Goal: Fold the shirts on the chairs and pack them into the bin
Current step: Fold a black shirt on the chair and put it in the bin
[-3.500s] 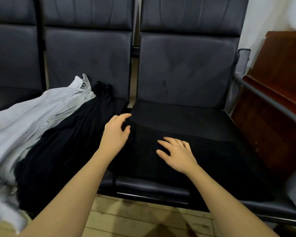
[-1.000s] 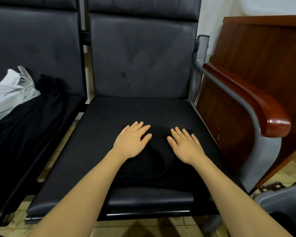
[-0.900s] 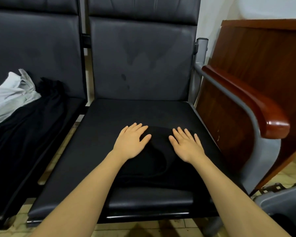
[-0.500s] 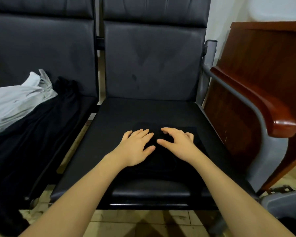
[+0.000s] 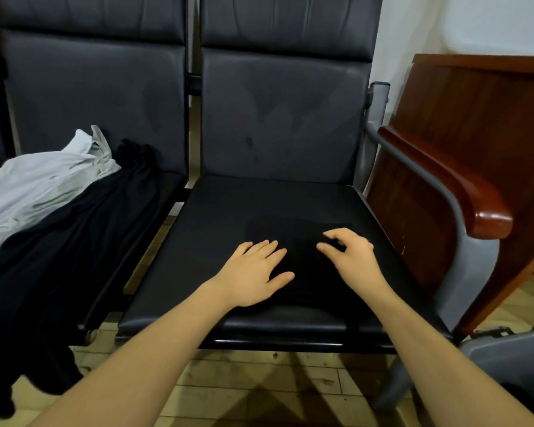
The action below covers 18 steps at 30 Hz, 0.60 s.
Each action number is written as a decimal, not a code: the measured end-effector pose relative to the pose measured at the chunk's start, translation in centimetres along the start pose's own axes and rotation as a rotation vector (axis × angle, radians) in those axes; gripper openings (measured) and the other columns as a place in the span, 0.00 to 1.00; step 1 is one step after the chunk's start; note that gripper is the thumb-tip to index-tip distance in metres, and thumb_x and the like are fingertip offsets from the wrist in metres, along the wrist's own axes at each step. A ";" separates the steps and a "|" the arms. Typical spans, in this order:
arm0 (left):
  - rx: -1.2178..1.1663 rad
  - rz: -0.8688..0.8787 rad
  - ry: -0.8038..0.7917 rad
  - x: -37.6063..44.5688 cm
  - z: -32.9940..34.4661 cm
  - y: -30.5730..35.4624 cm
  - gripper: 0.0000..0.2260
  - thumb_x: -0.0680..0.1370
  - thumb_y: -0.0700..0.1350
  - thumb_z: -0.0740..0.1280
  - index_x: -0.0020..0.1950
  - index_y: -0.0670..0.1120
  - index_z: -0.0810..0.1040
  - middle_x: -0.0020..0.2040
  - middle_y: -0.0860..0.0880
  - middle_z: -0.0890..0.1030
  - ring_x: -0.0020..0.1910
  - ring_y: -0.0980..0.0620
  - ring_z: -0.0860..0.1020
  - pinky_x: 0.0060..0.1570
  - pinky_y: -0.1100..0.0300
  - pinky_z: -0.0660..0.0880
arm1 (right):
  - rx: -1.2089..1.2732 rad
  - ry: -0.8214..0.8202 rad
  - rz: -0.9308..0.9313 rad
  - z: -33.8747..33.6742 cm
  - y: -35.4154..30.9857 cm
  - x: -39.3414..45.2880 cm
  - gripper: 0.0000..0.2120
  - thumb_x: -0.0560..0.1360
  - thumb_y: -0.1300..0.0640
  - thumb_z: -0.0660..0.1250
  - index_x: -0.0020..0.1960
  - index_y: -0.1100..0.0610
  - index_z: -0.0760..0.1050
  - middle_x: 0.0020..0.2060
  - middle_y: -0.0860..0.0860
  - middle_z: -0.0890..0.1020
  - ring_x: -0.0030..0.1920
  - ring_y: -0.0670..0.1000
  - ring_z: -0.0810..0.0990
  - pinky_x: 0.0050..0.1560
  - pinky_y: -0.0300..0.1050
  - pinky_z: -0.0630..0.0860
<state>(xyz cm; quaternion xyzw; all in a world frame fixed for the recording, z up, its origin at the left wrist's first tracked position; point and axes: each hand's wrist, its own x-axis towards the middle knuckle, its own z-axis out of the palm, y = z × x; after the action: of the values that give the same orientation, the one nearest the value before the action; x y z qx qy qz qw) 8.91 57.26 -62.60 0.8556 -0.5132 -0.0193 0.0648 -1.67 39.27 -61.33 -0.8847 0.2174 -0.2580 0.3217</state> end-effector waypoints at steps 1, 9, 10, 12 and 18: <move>-0.015 0.008 0.003 0.1 -0.1 0.3 0.28 0.81 0.61 0.49 0.78 0.50 0.53 0.78 0.50 0.52 0.77 0.53 0.49 0.74 0.55 0.44 | 0.087 0.016 0.033 -0.7 0.0 -0.2 0.10 0.75 0.55 0.70 0.56 0.51 0.78 0.50 0.42 0.79 0.56 0.45 0.77 0.66 0.50 0.68; -0.095 0.025 -0.012 1.1 -0.2 2.7 0.25 0.81 0.60 0.50 0.77 0.52 0.57 0.77 0.52 0.56 0.76 0.54 0.51 0.74 0.53 0.47 | -0.253 0.034 0.159 -3.5 0.3 -2.5 0.15 0.78 0.41 0.59 0.55 0.48 0.78 0.35 0.44 0.77 0.41 0.42 0.75 0.65 0.49 0.63; -0.096 0.013 0.005 1.1 -0.2 2.8 0.25 0.81 0.59 0.50 0.76 0.52 0.57 0.77 0.52 0.57 0.76 0.53 0.52 0.74 0.52 0.47 | -0.339 0.068 0.126 -3.5 0.3 -2.6 0.14 0.78 0.42 0.59 0.55 0.48 0.78 0.37 0.43 0.76 0.42 0.42 0.73 0.63 0.48 0.62; -0.088 -0.022 0.044 1.0 -0.1 2.8 0.24 0.82 0.58 0.49 0.76 0.51 0.58 0.77 0.52 0.57 0.76 0.53 0.51 0.73 0.52 0.48 | -0.399 0.133 0.013 -3.2 0.0 -2.6 0.12 0.79 0.46 0.61 0.56 0.49 0.79 0.44 0.44 0.75 0.47 0.44 0.74 0.60 0.45 0.61; -0.033 -0.166 -0.146 0.1 1.1 1.8 0.28 0.80 0.63 0.45 0.78 0.56 0.44 0.78 0.49 0.43 0.77 0.49 0.40 0.74 0.47 0.41 | -0.453 -0.192 -0.210 -0.2 -0.2 -2.4 0.22 0.80 0.48 0.58 0.73 0.50 0.65 0.72 0.49 0.66 0.71 0.50 0.65 0.69 0.45 0.60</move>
<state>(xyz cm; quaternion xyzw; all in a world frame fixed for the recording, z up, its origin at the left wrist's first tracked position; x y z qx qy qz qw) 7.24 56.20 -63.43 0.8903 -0.4435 -0.0952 0.0396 -3.60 40.64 -61.82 -0.9723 0.1452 -0.1495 0.1062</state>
